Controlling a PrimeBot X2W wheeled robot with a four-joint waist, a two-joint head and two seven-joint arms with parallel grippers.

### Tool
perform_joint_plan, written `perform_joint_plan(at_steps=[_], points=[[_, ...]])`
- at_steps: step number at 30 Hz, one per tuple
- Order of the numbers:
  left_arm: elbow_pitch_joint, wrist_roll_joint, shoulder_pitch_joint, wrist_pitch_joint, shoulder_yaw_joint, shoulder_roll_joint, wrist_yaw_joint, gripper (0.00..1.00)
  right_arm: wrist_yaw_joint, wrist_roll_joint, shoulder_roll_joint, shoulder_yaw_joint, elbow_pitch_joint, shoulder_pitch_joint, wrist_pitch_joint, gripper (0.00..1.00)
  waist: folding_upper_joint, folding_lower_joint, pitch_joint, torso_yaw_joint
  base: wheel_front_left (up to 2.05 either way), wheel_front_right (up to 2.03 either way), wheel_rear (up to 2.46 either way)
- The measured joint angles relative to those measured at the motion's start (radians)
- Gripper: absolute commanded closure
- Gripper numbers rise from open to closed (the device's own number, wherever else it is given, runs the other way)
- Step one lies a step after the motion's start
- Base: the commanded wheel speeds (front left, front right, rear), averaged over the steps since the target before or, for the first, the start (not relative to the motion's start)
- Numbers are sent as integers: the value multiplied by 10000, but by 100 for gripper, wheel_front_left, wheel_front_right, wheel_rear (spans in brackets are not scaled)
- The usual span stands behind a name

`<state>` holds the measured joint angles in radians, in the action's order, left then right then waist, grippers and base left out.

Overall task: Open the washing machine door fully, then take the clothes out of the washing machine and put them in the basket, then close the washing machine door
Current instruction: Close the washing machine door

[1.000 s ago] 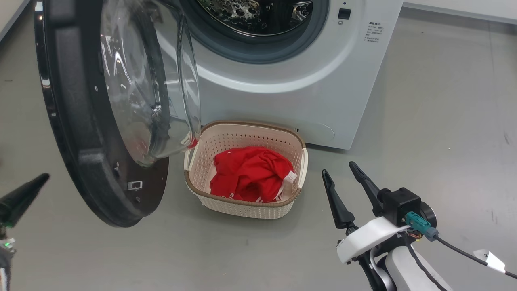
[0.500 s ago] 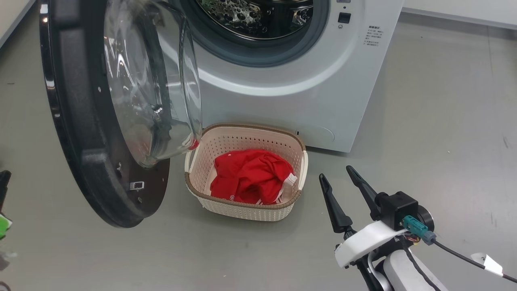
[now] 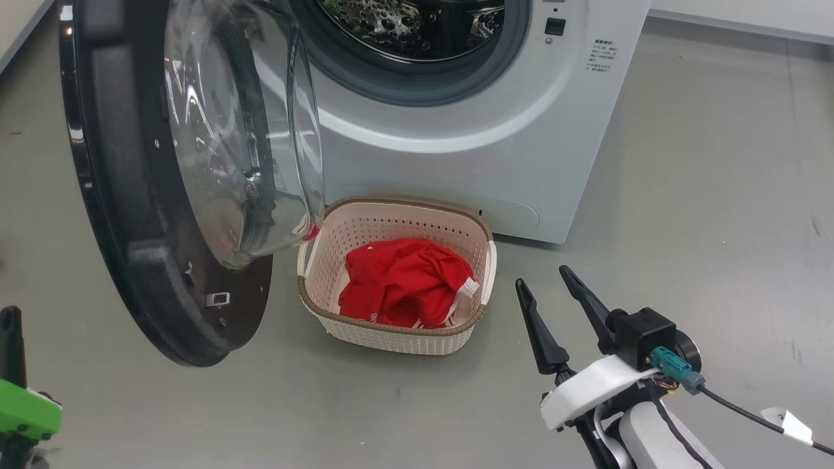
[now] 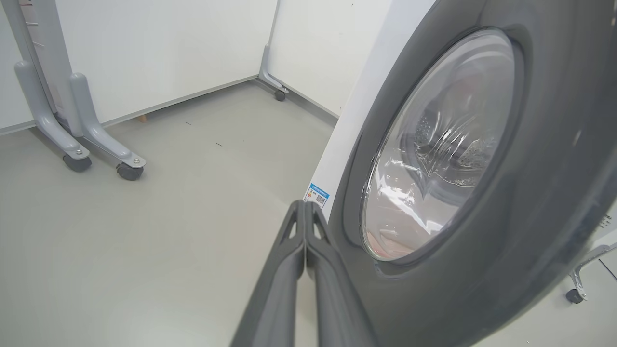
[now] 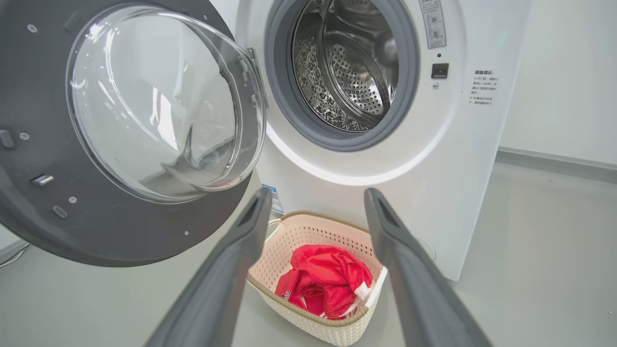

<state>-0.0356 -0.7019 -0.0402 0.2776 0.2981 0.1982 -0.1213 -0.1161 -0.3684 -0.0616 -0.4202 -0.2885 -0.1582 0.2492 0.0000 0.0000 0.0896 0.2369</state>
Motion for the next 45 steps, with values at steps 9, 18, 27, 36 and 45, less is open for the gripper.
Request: perform_joint_plan(at_steps=[9, 18, 27, 36, 45], points=[[90, 362, 375, -1609, -451, -249, 0, 100, 0, -10, 4, 10, 12, 0, 0, 0, 0, 0, 9, -41, 0, 0, 0], [-21, 949, 785, -2920, -855, -92, 0, 100, -2, -10, 8, 13, 19, 0, 0, 0, 0, 0, -1, -80, 0, 0, 0], [-395, 1137, 1051, -3764, -1267, -71, -2, 0, -31, -10, 13, 10, 15, 0, 0, 0, 0, 0, -41, -126, 0, 0, 0], [-723, 1325, 1124, -4449, -1373, -13, -2, 0, -52, -10, 15, 6, 13, 0, 0, 0, 0, 0, -118, -168, 0, 0, 0], [-1011, 1626, 1213, -4773, -1471, 107, -2, 0, -54, -12, 19, 6, 15, 0, 0, 0, 0, 0, -177, -193, 0, 0, 0]])
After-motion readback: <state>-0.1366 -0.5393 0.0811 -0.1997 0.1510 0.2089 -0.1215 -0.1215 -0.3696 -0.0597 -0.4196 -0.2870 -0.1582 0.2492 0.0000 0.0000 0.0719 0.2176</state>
